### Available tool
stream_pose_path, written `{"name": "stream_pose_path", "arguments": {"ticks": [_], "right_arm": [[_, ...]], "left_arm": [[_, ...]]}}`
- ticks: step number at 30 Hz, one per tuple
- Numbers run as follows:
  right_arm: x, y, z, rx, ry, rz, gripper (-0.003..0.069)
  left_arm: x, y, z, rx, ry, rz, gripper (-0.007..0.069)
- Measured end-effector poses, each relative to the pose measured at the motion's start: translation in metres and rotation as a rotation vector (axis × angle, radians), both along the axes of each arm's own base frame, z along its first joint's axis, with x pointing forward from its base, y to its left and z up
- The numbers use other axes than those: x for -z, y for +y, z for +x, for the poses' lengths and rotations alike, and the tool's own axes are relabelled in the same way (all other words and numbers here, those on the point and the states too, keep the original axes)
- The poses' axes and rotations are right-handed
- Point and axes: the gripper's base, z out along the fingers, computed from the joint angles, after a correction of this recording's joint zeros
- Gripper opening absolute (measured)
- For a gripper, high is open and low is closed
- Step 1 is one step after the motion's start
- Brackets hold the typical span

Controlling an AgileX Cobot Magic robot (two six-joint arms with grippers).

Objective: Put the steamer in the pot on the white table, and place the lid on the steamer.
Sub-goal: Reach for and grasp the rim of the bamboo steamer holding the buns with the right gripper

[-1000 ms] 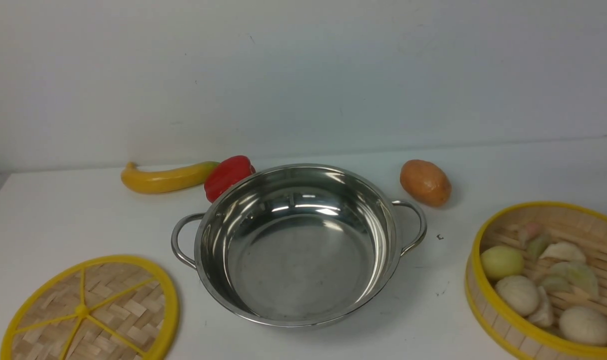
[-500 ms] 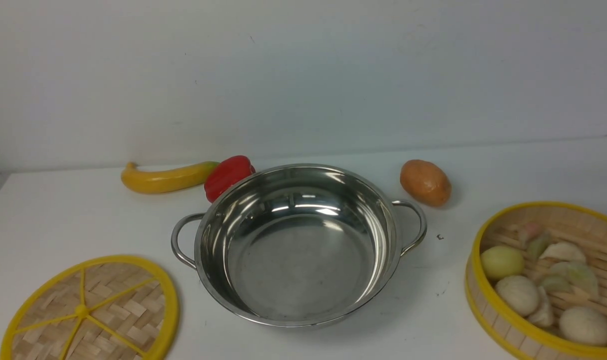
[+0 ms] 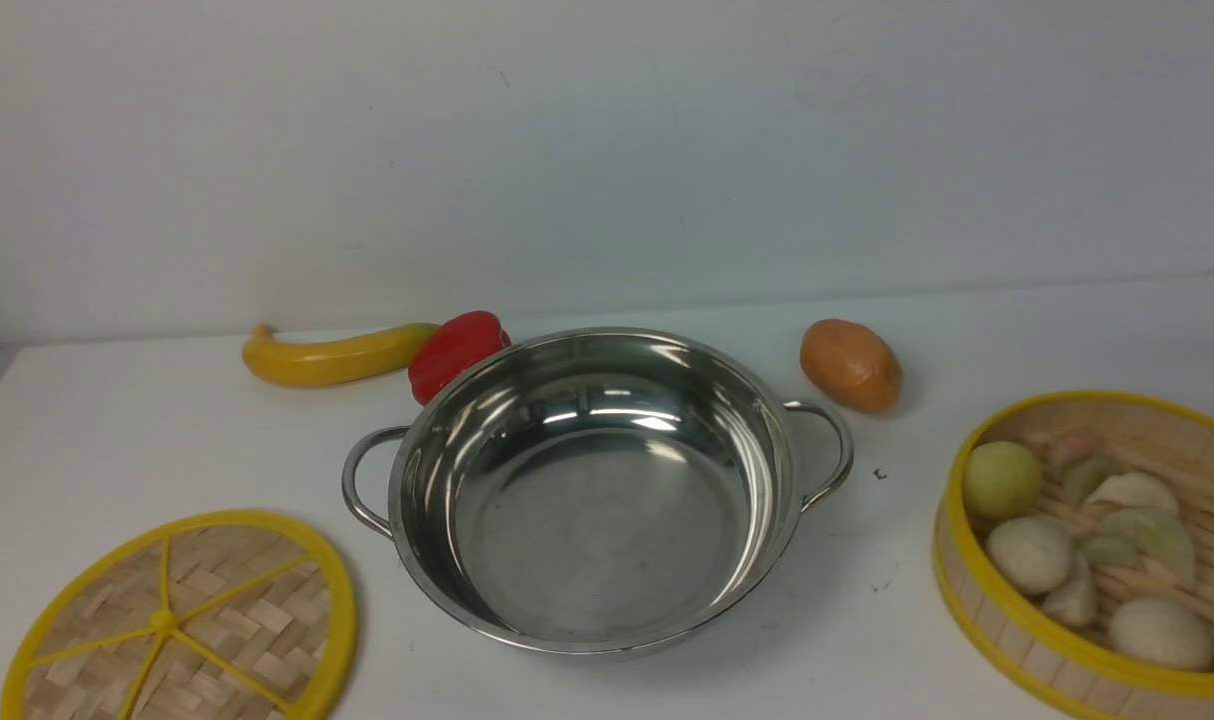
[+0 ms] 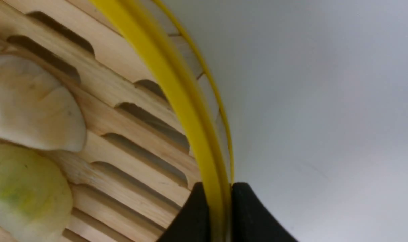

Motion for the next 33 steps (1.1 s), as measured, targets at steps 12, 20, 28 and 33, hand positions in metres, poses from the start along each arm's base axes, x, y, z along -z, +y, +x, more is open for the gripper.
{"name": "stream_pose_path", "arguments": {"ticks": [12, 20, 28, 33], "right_arm": [[-0.045, 0.005, 0.024, -0.044, -0.045, 0.052, 0.007], [-0.068, 0.016, 0.035, -0.061, -0.099, 0.112, 0.007], [-0.091, 0.026, 0.047, -0.096, -0.179, 0.099, 0.007], [-0.102, 0.052, 0.055, -0.165, -0.213, 0.1, 0.007]], "left_arm": [[0.0, 0.0, 0.0, 0.0, 0.0, 0.0, 0.0311], [0.0, 0.0, 0.0, 0.0, 0.0, 0.0, 0.0311], [0.0, 0.0, 0.0, 0.0, 0.0, 0.0, 0.0311], [0.0, 0.0, 0.0, 0.0, 0.0, 0.0, 0.0311]]}}
